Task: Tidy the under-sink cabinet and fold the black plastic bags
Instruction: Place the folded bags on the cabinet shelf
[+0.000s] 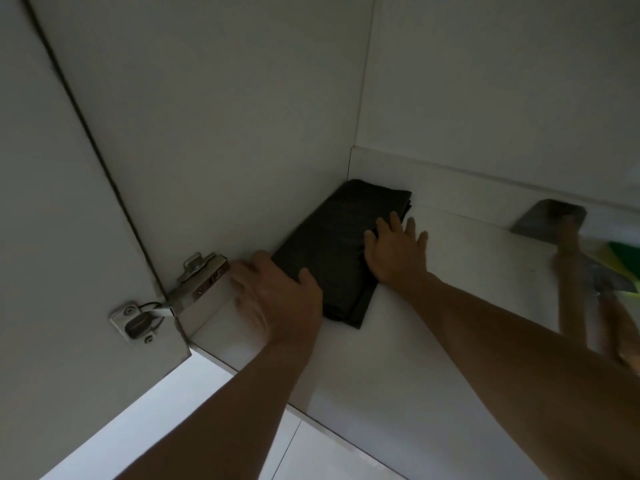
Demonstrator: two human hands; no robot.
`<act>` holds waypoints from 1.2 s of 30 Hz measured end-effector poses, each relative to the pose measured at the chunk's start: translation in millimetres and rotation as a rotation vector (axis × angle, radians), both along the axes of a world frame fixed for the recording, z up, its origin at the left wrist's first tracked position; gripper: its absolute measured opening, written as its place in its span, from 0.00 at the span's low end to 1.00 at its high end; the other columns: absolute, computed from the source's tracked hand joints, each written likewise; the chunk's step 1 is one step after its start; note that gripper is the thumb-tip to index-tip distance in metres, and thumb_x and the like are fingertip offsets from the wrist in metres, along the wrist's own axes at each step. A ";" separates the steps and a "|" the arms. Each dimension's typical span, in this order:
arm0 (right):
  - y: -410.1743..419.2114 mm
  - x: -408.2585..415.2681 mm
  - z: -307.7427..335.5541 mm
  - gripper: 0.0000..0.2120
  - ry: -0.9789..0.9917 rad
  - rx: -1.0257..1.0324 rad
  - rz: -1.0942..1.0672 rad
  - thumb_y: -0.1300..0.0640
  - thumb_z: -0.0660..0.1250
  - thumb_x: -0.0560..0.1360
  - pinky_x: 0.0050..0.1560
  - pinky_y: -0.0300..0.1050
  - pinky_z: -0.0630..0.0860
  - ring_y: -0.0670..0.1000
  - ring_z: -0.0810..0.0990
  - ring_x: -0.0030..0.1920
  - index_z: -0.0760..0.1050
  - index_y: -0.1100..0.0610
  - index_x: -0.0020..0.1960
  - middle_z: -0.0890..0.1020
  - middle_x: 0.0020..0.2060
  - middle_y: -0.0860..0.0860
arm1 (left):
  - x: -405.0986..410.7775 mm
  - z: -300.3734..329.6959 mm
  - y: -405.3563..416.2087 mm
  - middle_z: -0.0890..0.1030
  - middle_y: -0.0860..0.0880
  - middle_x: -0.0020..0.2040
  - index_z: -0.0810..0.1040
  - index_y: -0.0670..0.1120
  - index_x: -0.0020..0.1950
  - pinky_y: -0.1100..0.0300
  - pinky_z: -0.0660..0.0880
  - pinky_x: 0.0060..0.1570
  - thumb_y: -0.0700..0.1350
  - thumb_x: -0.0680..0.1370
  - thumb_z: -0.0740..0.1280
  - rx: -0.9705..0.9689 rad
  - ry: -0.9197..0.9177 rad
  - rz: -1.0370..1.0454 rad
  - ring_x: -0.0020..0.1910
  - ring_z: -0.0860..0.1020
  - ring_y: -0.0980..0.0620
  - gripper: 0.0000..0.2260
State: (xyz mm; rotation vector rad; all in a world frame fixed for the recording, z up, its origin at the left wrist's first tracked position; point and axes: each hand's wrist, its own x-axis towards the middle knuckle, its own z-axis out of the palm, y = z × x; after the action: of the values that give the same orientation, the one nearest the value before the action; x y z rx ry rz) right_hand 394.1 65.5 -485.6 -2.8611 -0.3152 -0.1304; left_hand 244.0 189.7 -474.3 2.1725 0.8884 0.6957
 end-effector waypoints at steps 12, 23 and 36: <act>-7.5 -15.1 -1.8 0.37 0.173 -0.151 -0.017 0.31 0.40 0.78 0.72 0.71 0.39 0.62 0.41 0.78 0.41 0.49 0.80 0.43 0.80 0.54 | -7.1 -25.5 4.1 0.45 0.42 0.80 0.45 0.44 0.80 0.44 0.43 0.76 0.70 0.76 0.41 0.408 0.373 -0.422 0.78 0.43 0.45 0.40; 1.2 -22.0 -1.2 0.38 0.193 -0.074 -0.036 0.30 0.39 0.78 0.70 0.72 0.35 0.62 0.40 0.78 0.39 0.50 0.80 0.44 0.80 0.55 | -7.9 -27.4 1.9 0.41 0.39 0.79 0.42 0.46 0.80 0.39 0.37 0.72 0.76 0.66 0.34 0.534 0.488 -0.438 0.77 0.38 0.36 0.50; -62.4 -122.2 -1.4 0.33 0.145 -0.156 0.052 0.40 0.42 0.83 0.77 0.58 0.43 0.57 0.44 0.79 0.44 0.58 0.80 0.46 0.80 0.57 | -68.8 -19.2 -15.3 0.32 0.45 0.78 0.36 0.47 0.79 0.38 0.40 0.74 0.70 0.76 0.39 0.615 0.578 -0.714 0.76 0.32 0.45 0.39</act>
State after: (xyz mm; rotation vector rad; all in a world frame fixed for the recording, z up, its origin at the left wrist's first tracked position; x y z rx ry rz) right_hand 271.9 3.1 -487.0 -2.9925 -0.3851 0.1164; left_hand 175.1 174.3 -493.4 3.0550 0.0691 -0.0527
